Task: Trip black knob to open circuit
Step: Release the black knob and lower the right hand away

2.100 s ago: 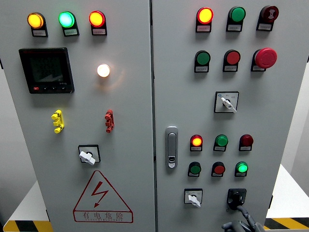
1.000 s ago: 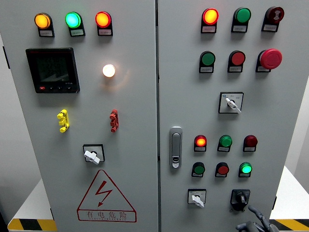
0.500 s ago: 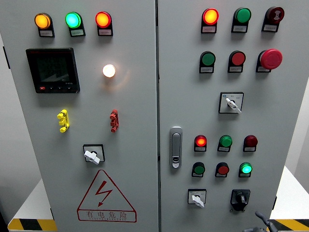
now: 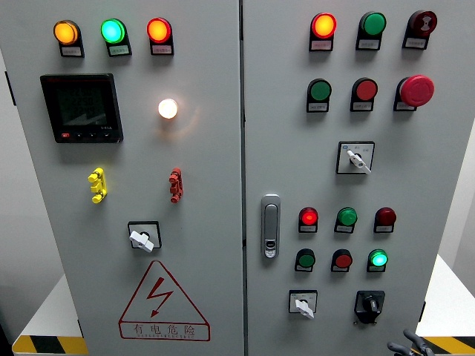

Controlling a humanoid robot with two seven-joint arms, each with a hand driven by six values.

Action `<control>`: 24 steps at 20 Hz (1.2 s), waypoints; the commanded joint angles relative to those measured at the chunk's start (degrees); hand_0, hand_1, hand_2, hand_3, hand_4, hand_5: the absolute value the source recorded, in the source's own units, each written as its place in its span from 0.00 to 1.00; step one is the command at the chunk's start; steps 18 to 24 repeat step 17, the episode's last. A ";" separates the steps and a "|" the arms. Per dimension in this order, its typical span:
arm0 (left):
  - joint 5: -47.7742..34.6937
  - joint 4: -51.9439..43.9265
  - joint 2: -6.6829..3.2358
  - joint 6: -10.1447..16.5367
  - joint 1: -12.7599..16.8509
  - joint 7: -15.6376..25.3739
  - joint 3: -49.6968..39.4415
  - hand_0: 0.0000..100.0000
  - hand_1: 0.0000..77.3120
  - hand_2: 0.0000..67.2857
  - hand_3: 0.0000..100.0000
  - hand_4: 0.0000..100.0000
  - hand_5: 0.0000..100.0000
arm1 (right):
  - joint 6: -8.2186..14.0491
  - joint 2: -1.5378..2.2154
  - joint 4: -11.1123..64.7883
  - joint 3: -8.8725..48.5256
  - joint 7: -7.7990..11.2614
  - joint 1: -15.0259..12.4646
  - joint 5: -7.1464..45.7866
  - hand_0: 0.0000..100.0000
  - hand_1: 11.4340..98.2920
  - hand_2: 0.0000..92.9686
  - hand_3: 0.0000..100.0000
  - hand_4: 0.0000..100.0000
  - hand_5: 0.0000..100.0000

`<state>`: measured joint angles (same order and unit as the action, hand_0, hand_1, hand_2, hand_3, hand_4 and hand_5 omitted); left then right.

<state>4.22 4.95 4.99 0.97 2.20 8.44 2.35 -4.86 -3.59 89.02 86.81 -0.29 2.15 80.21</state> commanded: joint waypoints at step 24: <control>0.00 -0.03 -0.07 0.00 0.00 0.00 0.02 0.00 0.04 0.19 0.21 0.07 0.02 | 0.11 -1.59 7.48 -0.41 0.46 -13.05 3.10 0.85 0.38 0.10 0.18 0.12 0.30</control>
